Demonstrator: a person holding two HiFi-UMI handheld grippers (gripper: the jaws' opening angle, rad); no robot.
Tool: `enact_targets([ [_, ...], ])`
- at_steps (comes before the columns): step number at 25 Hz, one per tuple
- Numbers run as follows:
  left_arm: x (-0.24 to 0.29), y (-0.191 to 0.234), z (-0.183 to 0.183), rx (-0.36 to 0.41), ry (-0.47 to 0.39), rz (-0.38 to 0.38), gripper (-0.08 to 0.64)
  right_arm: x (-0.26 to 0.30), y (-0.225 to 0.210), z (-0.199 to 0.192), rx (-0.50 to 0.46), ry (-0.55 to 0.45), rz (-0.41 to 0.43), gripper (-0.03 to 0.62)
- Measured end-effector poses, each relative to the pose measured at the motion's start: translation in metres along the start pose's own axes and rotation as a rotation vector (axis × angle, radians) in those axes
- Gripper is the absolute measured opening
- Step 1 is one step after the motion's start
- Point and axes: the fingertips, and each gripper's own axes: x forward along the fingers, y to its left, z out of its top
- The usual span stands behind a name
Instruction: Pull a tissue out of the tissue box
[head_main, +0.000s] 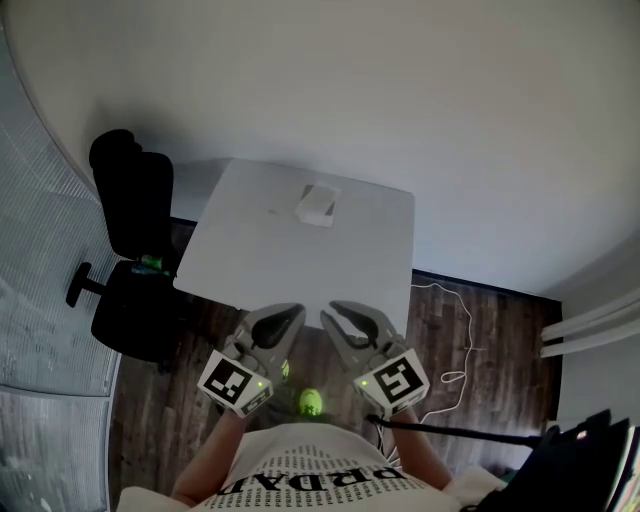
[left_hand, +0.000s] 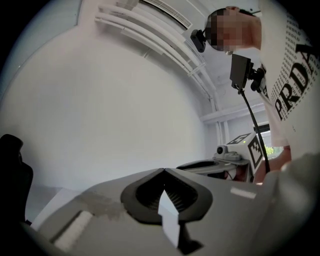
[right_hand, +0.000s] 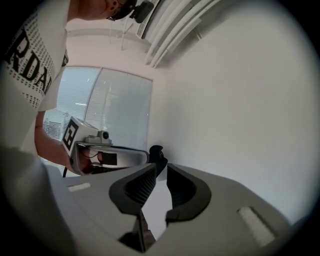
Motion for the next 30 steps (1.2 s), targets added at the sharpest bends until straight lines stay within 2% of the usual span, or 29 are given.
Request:
enact_targets([
  [7, 0.017, 0.034, -0.003, -0.010, -0.006, -0.026, -0.002, 0.029, -0.019, -0.007, -0.003, 0.028, -0.032, 0.061],
  [12, 0.041, 0.065, 0.009, -0.010, -0.034, -0.034, -0.003, 0.052, -0.043, 0.001, -0.010, 0.034, -0.044, 0.061],
  [30, 0.087, 0.169, 0.023, 0.006, -0.042, -0.071, -0.002, 0.147, -0.101, 0.004, 0.004, 0.080, -0.083, 0.061],
])
